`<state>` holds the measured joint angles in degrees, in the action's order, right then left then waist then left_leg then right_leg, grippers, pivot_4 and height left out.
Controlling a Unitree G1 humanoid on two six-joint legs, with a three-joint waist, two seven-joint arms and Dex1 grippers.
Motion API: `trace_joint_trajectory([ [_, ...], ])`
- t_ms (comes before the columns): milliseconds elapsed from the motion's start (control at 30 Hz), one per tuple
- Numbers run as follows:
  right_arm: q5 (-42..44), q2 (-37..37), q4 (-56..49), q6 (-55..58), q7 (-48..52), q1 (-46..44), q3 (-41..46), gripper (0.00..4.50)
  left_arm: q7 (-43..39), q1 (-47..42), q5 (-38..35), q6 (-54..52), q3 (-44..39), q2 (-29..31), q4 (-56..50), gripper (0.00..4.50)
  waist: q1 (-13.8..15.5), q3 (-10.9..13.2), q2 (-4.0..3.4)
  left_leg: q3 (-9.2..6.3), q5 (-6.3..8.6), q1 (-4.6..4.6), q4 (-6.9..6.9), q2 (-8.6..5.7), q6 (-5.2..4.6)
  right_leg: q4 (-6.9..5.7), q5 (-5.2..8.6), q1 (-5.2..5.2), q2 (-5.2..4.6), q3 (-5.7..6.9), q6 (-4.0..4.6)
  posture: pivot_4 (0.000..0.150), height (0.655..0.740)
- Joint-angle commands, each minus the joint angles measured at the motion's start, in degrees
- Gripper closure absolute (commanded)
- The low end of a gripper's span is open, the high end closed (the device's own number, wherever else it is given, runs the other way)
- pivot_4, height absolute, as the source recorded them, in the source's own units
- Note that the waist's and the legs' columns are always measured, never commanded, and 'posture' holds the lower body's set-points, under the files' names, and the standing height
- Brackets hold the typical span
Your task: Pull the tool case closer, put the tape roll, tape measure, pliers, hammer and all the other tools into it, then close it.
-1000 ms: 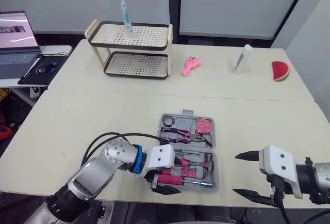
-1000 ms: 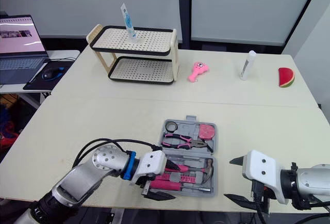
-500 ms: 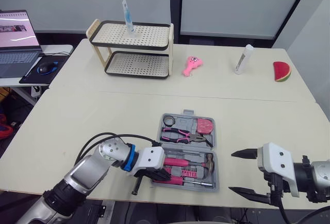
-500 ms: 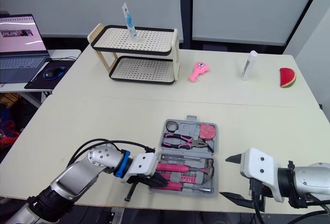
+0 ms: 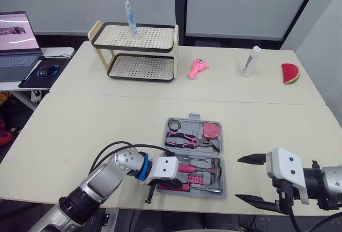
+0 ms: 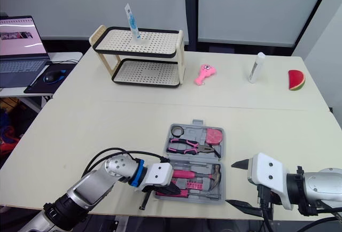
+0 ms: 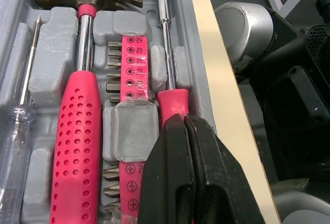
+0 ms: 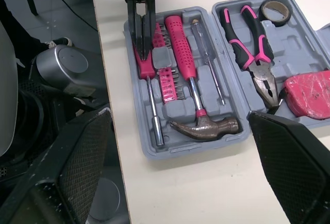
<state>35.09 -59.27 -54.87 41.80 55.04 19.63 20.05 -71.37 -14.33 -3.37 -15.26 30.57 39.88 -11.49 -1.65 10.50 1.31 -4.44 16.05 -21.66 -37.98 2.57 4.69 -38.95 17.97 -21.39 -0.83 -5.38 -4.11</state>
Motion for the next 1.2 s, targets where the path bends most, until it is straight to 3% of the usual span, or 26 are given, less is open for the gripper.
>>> trace_joint_trajectory([
  [33, 0.8, -0.6, -1.8, -0.2, -0.1, -0.4, 0.7, 0.0, 0.5, 1.3, 2.2, 0.2, 1.0, 0.7, 2.0, 4.49, 0.0, 0.0, -0.01, 0.0, 0.0, 0.0, 0.0, 0.0, 0.0, 0.0, 0.0, 0.0, 0.0, 0.0, 0.0, 0.15, 0.735],
  [200, 1.2, -0.5, -1.7, -0.3, -0.5, -1.1, 0.3, 0.0, 0.4, 1.9, -1.9, -0.6, -1.9, 0.6, -0.2, 4.49, 0.0, 0.0, 0.0, 0.0, 0.0, 0.01, 0.0, 0.0, 0.0, 0.0, 0.0, 0.0, 0.0, 0.0, 0.0, 0.15, 0.735],
  [267, 0.9, -0.1, -0.8, -0.5, -1.2, -1.9, 0.0, 0.0, 0.5, 3.2, -10.0, -3.5, -9.1, 1.0, -5.6, 4.49, -0.2, 0.0, 0.02, 0.0, 0.0, 0.0, 0.0, 0.01, 0.0, -0.01, 0.0, -0.01, 0.0, 0.0, 0.0, 0.15, 0.735],
  [400, -1.8, 0.6, 1.4, -1.7, -2.7, -2.5, -0.9, 0.0, -0.8, 5.7, -18.9, -7.5, -19.8, 5.3, -9.9, 4.49, 0.0, 0.0, 0.05, -0.01, 0.0, -0.04, 0.0, 0.07, 0.0, -0.03, 0.01, -0.05, 0.01, 0.05, -0.01, 0.15, 0.735],
  [567, -10.3, 4.5, 8.7, -9.4, -6.5, -3.1, -4.8, 0.0, 1.1, 5.9, -17.3, -1.6, -26.9, 7.0, -0.2, 4.49, -0.1, 0.1, 0.02, 0.03, 0.0, -0.03, 0.02, 0.0, 0.01, 0.04, 0.02, -0.06, -0.04, -0.01, -0.01, 0.15, 0.735],
  [667, -16.2, 6.8, 15.4, -17.2, -6.9, -4.5, -9.3, 0.63, 2.5, 3.8, -12.8, 7.6, -26.4, 4.8, 10.6, 4.5, -0.1, 0.1, 0.02, 0.05, 0.0, -0.04, 0.02, 0.0, 0.01, 0.07, 0.01, -0.09, -0.04, -0.01, 0.0, 0.15, 0.735],
  [833, -21.0, 8.0, 24.1, -21.5, -5.9, -8.8, -16.0, 2.16, 3.1, 0.5, -8.1, 17.2, -24.0, 0.6, 22.2, 4.5, -0.1, 0.1, 0.02, 0.07, 0.0, -0.12, 0.01, -0.02, 0.01, 0.05, -0.02, -0.18, -0.04, -0.04, -0.01, 0.15, 0.735],
  [1200, -31.1, 11.7, 37.6, -25.6, -5.3, -18.1, -29.5, 4.22, 2.4, -5.2, -2.1, 24.2, -18.2, -4.6, 31.2, 4.5, -0.2, 0.1, 0.0, 0.03, 0.0, -0.09, 0.0, -0.02, 0.0, -0.04, -0.02, -0.19, -0.01, -0.02, -0.01, 0.15, 0.735],
])
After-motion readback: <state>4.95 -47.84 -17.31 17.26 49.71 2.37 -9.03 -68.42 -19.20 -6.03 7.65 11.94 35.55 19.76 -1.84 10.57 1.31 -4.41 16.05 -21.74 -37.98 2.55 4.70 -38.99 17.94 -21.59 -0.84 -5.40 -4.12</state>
